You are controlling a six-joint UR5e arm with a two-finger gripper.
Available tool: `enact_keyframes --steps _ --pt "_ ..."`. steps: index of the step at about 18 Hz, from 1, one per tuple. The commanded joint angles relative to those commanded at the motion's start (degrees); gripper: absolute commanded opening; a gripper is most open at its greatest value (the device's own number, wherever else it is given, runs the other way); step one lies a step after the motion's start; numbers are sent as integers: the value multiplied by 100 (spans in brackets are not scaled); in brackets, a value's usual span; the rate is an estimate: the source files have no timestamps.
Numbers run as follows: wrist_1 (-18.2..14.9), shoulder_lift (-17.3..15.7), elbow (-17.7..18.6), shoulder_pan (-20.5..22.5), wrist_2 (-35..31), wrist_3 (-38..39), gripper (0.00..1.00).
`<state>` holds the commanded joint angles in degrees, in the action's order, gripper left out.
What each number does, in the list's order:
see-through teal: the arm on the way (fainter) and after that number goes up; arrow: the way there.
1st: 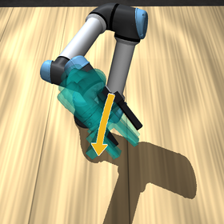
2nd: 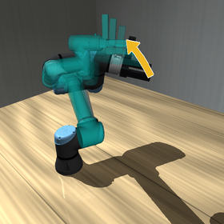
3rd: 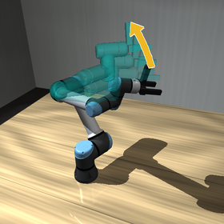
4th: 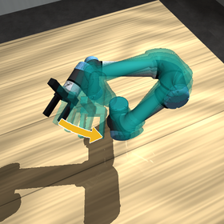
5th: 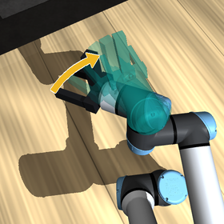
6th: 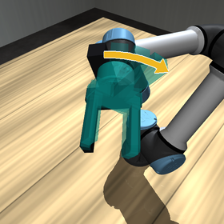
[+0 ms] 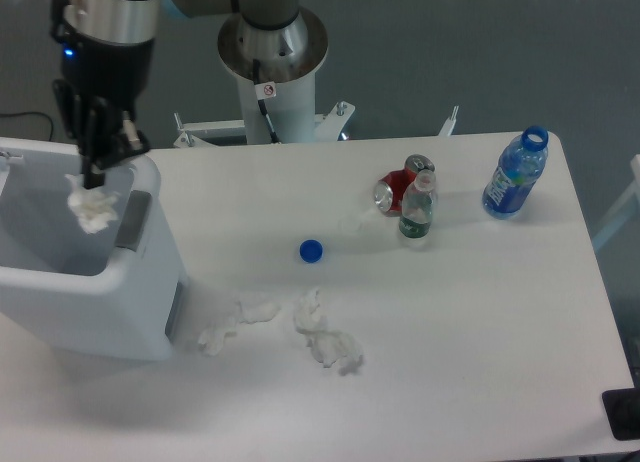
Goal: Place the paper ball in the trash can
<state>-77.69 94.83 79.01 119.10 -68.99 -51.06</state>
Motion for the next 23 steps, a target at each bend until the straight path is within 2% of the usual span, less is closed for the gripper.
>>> enact_keyframes --steps 1,2,3,4,11,13,15,18,23 --pt "9 0 35 -35 0 -18 34" --pt "0 9 44 -79 9 -9 59" --pt "0 9 61 -106 9 -9 89" --pt "0 9 62 -106 9 17 100" --pt "17 -17 70 -89 -9 26 100" --pt "192 -9 70 43 -87 -9 100" --pt "342 -17 105 350 -341 -26 100" --pt "334 -9 193 693 -772 -333 100" --pt "369 96 325 1431 -1027 -1071 100"
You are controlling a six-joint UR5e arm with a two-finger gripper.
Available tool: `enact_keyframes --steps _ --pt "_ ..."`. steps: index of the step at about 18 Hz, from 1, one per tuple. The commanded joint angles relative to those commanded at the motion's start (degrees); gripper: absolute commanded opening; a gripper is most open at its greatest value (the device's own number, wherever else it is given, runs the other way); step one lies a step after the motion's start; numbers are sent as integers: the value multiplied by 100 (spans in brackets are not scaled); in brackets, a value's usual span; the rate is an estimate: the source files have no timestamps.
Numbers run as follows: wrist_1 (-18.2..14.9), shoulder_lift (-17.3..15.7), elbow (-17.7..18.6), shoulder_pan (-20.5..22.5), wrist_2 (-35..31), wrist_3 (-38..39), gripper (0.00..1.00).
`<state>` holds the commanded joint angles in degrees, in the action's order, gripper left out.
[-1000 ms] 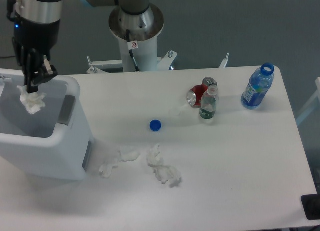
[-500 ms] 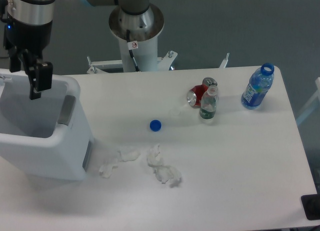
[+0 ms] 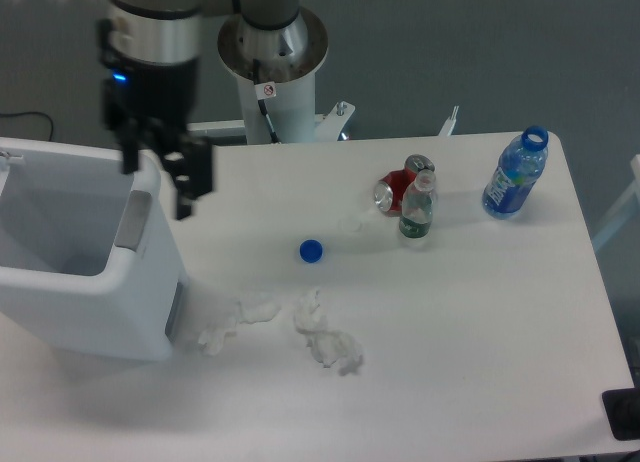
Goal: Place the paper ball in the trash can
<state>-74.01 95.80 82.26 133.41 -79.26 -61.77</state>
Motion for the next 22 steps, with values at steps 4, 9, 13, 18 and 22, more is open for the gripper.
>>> enact_keyframes --steps 4,9,13,18,22 --pt "-35 290 176 212 -860 -615 100" --pt "-35 782 159 414 -1100 -967 100" --pt "61 1090 150 624 -1109 -1109 100" --pt "246 1249 185 651 -1082 -1144 100" --pt "273 1371 194 652 -1065 -1091 100"
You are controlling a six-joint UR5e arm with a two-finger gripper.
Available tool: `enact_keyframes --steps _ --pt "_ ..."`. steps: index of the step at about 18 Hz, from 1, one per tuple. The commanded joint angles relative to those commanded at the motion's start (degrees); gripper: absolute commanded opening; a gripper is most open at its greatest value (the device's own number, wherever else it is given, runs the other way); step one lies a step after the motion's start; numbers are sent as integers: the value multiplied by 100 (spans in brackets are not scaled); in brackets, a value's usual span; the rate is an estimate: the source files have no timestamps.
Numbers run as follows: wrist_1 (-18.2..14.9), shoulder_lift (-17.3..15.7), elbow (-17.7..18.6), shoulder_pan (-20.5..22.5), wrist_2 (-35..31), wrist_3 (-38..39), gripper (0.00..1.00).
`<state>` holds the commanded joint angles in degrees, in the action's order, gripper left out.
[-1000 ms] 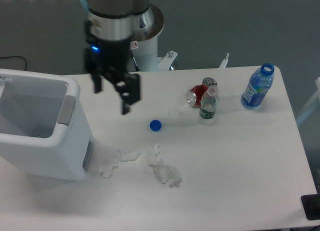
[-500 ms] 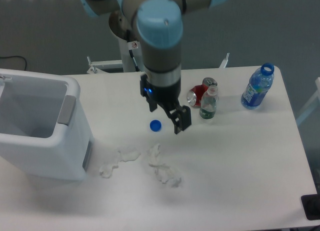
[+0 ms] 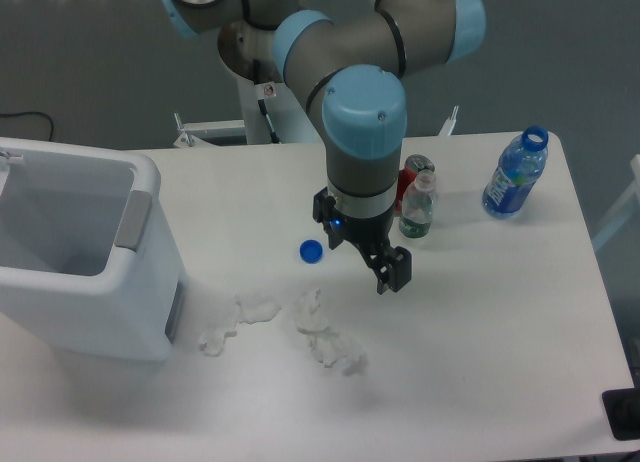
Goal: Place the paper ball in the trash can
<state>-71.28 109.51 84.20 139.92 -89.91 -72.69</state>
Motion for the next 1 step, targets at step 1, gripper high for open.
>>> enact_keyframes --steps 1 --pt "26 18 -9 0 0 9 100"
